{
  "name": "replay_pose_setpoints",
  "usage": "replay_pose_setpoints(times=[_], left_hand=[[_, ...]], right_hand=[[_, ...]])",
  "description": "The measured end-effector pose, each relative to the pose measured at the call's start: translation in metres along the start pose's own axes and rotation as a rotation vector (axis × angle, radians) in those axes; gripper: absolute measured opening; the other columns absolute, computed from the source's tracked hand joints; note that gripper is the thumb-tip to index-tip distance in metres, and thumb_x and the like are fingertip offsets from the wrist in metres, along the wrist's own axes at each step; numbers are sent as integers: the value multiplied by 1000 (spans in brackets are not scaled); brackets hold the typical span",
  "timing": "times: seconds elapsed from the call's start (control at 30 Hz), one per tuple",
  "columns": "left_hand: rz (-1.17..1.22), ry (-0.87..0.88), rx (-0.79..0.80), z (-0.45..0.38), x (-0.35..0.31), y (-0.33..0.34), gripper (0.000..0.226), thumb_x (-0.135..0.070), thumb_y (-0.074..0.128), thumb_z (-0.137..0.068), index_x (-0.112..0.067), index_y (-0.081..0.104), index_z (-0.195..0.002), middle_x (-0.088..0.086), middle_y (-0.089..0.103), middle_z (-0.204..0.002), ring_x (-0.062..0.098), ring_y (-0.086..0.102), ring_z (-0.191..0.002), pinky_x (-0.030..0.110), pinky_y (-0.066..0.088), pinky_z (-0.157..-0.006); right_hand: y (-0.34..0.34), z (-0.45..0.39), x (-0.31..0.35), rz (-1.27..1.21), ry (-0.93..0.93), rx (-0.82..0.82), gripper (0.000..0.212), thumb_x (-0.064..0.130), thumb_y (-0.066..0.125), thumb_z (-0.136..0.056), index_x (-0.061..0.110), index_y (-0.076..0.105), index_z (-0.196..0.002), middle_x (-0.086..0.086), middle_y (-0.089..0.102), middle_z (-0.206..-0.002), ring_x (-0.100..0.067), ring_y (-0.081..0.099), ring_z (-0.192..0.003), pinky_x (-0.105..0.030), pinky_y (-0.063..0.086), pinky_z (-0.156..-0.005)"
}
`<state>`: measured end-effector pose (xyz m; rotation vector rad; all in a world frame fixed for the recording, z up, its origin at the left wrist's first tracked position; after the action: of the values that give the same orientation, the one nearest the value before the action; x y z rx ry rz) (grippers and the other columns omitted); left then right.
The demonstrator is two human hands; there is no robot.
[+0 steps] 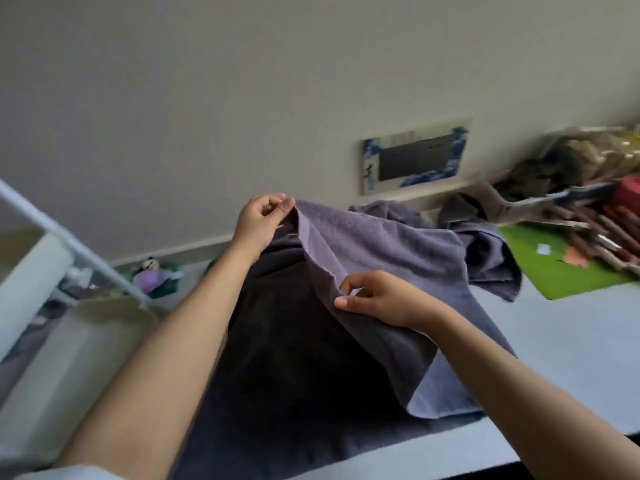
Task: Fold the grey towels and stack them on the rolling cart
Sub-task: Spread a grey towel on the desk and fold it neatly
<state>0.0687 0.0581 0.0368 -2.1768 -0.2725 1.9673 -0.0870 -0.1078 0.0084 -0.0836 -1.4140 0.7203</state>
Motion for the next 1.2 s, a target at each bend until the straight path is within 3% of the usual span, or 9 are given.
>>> replay_pose_setpoints(times=[0.1,0.23,0.4,0.6,0.7,0.83,0.9,1.07,1.2], left_hand=[[45,-118,-93,14,44,-38,16,-28,66,-86,-21,60,-72,1,64,-88,11,57,-80,26,45,-83],[45,-317,-124,41,110,-44,30,-32,66,-86,-19,51,-63,-7,56,-63,11,49,-67,22,40,-67],[241,-369,-257,52,131,-55,24,7,63,-81,-14,55,-74,1,60,-80,13,56,-76,26,46,-78],[541,-263,-404,41,97,-117,28,17,50,-83,-9,55,-76,-1,64,-67,7,59,-64,17,49,-68],[478,-323,-438,55,119,-144,29,18,44,-87,-8,55,-81,3,59,-77,9,57,-73,16,49,-71],[561,-483,-366,83,177,-135,26,17,38,-90,10,51,-112,6,59,-88,17,59,-93,32,42,-99],[546,-524,-323,96,193,-130,35,12,41,-91,11,44,-126,8,57,-94,18,59,-95,33,45,-96],[352,-654,-247,153,226,-121,28,-8,43,-97,-5,53,-123,6,57,-113,12,60,-85,25,47,-75],[408,-805,-232,207,248,-111,19,-19,40,-99,-14,55,-111,6,61,-102,13,59,-79,27,46,-73]], right_hand=[[38,-22,3,4,20,81,18,39,60,-88,23,64,-81,12,62,-66,5,56,-61,-10,42,-67],[74,-43,-19,45,83,126,18,36,59,-89,20,64,-85,8,63,-75,-5,59,-73,-22,46,-75],[102,-54,-18,54,44,259,23,35,59,-89,14,65,-86,0,67,-82,-12,63,-80,-26,48,-80],[131,-61,44,-203,-139,462,15,29,60,-89,18,63,-80,6,61,-75,-2,57,-73,-20,44,-78],[159,-78,38,-108,-108,416,17,30,59,-90,17,63,-80,8,61,-73,-1,56,-70,-18,44,-74],[206,-99,-9,32,35,354,18,28,58,-90,13,58,-81,5,53,-63,-7,49,-60,-26,42,-68],[224,-105,-25,4,99,324,14,26,58,-91,14,57,-84,6,53,-61,-6,49,-57,-24,44,-63],[253,-113,-36,-131,230,309,14,13,52,-93,5,58,-102,-3,60,-66,-10,58,-51,-25,54,-53],[266,-120,-47,-138,280,393,20,7,42,-97,4,59,-108,-11,65,-83,-4,62,-48,-20,52,-53]])
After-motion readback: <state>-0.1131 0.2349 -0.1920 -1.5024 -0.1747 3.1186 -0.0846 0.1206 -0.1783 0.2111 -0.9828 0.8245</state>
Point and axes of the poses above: each hand's wrist, its own z-axis away from the middle knuckle, its own y-axis out of the palm, x = y × z, the point moved 9 cm from there along -z, towards the middle knuckle
